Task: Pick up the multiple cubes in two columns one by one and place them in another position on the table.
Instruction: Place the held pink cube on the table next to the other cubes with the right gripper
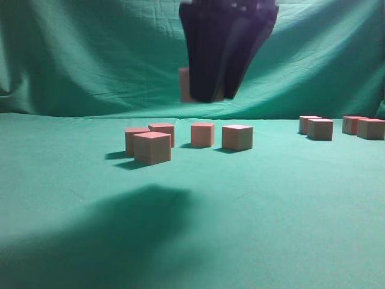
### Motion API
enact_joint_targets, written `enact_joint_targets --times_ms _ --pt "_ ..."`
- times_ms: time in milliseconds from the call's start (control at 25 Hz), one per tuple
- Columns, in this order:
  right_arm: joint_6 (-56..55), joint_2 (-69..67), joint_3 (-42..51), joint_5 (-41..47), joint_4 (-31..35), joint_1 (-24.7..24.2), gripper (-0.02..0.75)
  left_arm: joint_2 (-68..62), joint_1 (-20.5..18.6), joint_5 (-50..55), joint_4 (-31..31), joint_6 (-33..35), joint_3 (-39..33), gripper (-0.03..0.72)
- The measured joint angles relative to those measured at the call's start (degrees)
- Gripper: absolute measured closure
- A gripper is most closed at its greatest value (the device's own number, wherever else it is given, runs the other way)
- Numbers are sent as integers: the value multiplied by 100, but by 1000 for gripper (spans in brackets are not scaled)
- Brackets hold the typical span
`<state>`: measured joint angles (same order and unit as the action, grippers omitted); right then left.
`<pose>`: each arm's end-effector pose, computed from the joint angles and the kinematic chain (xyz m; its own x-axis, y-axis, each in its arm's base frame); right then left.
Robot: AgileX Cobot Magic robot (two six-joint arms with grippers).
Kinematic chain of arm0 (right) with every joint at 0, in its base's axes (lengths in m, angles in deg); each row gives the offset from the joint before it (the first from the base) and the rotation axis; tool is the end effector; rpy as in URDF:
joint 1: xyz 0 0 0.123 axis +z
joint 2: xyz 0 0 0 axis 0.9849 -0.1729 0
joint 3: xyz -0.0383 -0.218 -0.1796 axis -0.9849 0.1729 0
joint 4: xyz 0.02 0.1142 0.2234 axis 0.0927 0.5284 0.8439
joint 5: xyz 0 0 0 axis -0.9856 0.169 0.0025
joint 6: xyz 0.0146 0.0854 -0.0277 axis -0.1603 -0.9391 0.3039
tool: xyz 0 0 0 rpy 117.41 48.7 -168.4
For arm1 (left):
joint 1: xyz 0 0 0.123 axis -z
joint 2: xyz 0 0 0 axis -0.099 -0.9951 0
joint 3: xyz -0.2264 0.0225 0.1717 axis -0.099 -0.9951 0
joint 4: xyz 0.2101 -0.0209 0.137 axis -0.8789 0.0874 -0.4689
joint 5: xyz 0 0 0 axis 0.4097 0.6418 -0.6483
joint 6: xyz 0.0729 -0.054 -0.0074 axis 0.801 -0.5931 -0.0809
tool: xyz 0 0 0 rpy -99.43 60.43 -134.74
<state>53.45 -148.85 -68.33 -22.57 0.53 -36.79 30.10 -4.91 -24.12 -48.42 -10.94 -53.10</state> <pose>0.2604 0.2464 0.2255 -0.5012 -0.8307 -0.2422 -0.8478 0.5274 -0.0545 0.0528 -0.0001 0.1774 -0.2590 0.0301 -0.9654 0.0135 0.9995 0.0275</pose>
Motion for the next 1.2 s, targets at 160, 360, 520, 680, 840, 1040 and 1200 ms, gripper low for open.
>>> enact_joint_targets --times_ms 160,360,520,680,840,1040,1200 --pt "160 -302 0 -290 -68 0 475 0 0 0 0 0 0 688" --pt "279 -641 -110 -448 -80 0 475 0 0 0 0 0 0 688" --pt "288 -965 -420 -411 -108 0 475 0 0 0 0 0 0 688" --pt "288 -1203 -606 -300 -210 0 475 0 0 0 0 0 0 688" --pt "288 -1259 -633 -255 -388 0 475 0 0 0 0 0 0 688" --pt "288 -1272 -637 -255 -419 0 475 0 0 0 0 0 0 688" --pt "301 -1360 -646 -255 -419 0 475 0 0 0 0 0 0 688"
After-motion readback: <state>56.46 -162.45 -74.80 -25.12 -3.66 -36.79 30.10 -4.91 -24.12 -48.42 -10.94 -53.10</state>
